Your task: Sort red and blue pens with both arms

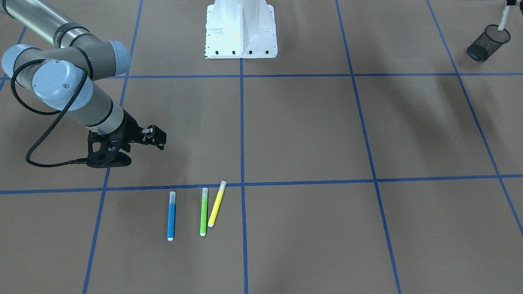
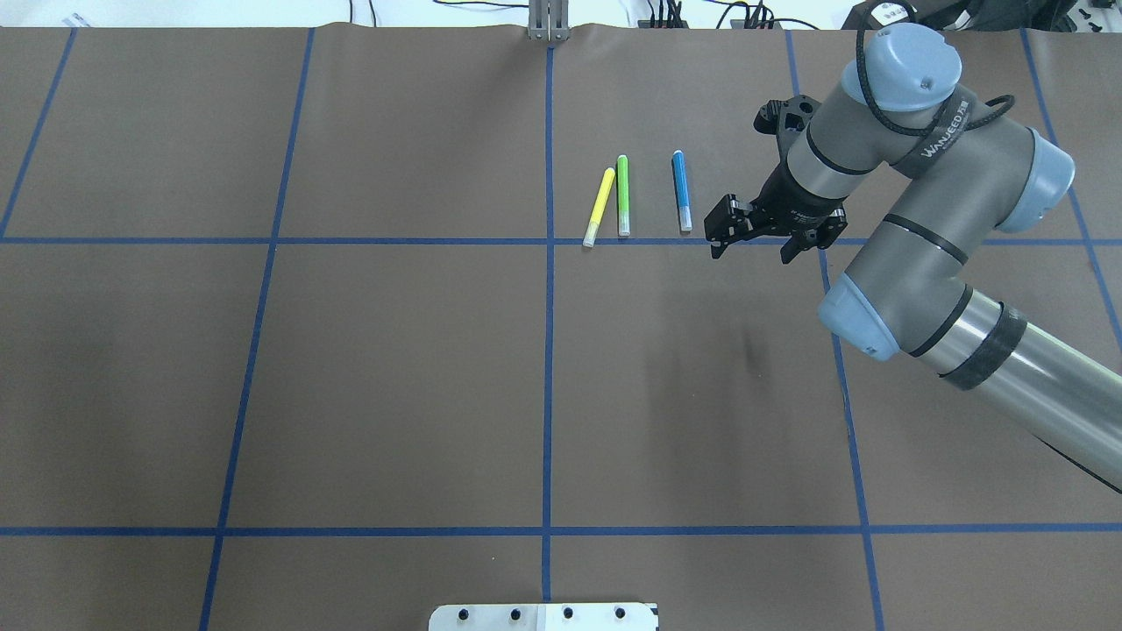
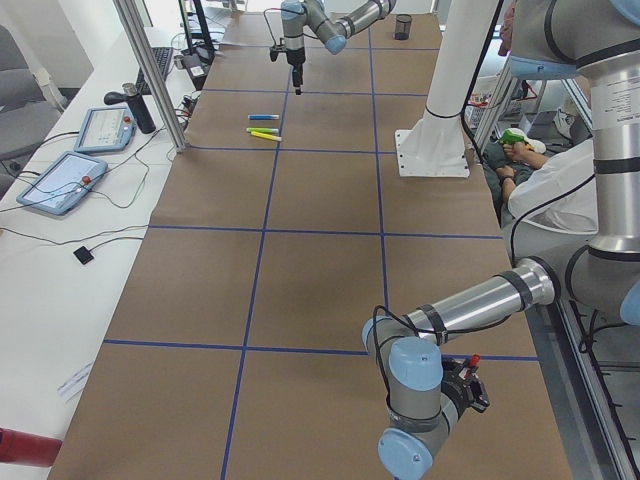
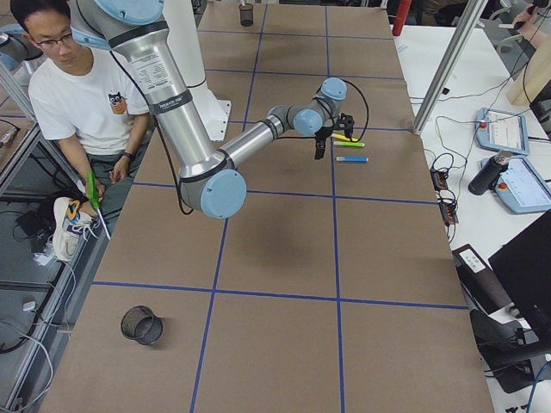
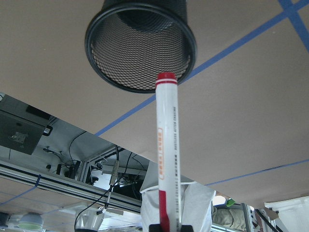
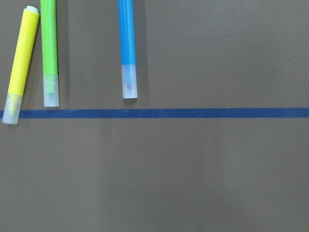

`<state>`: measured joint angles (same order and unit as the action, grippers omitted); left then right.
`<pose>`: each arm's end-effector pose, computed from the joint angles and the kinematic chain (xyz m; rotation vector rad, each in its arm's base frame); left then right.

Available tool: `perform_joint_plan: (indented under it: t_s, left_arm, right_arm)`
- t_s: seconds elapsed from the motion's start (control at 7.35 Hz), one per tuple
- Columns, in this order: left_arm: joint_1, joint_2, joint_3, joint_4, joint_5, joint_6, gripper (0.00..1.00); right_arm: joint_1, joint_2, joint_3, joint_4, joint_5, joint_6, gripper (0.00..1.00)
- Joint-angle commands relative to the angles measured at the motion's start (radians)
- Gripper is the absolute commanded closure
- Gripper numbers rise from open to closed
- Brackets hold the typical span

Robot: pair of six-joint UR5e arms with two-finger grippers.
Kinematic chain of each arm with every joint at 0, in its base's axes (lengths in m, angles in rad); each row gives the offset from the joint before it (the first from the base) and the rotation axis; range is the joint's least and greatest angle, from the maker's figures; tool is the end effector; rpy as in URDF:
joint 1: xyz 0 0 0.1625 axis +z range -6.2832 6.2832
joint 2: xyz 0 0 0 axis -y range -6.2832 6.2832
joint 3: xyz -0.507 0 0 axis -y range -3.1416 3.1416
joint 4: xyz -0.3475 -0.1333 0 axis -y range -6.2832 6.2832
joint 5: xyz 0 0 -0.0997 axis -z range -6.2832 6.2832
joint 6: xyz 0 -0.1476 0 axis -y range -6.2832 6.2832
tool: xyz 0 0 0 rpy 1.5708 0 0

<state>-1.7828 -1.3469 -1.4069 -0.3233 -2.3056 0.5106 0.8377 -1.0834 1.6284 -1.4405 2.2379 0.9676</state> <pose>-0.0532 -0.0841 0.8807 -1.2396 1.0603 -0.3700 -0.4271 -0.5370 0.4585 -0.0531 -0.9092 -0.0071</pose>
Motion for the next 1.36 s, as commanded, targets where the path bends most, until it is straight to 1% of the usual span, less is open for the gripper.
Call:
perform_joint_plan:
  t_s: [0.0, 0.14, 0.27, 0.41, 0.54, 0.68, 0.95, 1.09, 1.23]
  left_arm:
    - [0.000, -0.003, 0.029, -0.014, 0.000, 0.002, 1.00]
    - [0.002, -0.008, 0.051, -0.031, -0.005, 0.003, 0.97]
    - [0.002, -0.009, 0.078, -0.067, -0.008, 0.002, 0.27]
    - [0.002, -0.018, 0.085, -0.072, -0.012, -0.001, 0.00]
    - [0.002, -0.021, 0.082, -0.075, -0.053, -0.003, 0.00]
    - [0.002, -0.031, 0.071, -0.076, -0.064, -0.003, 0.00]
    - [0.002, -0.113, 0.054, -0.074, -0.087, -0.001, 0.00]
    - [0.005, -0.141, 0.046, -0.126, -0.168, -0.007, 0.00]
    - [0.006, -0.143, 0.043, -0.264, -0.190, -0.010, 0.00]
  right_arm:
    - [-0.002, 0.005, -0.005, 0.000, -0.010, 0.000, 0.02]
    - [-0.002, 0.016, -0.016, 0.000, -0.017, 0.000, 0.02]
    - [-0.002, 0.020, -0.027, 0.000, -0.017, 0.000, 0.02]
    - [-0.003, 0.022, -0.030, 0.000, -0.017, 0.000, 0.02]
    - [-0.005, 0.025, -0.036, 0.000, -0.017, 0.002, 0.02]
    - [-0.005, 0.042, -0.057, 0.000, -0.017, 0.002, 0.02]
    - [-0.006, 0.069, -0.094, 0.000, -0.040, 0.002, 0.03]
    - [-0.012, 0.074, -0.108, 0.002, -0.062, 0.003, 0.03]
    - [-0.021, 0.083, -0.125, 0.000, -0.087, 0.003, 0.03]
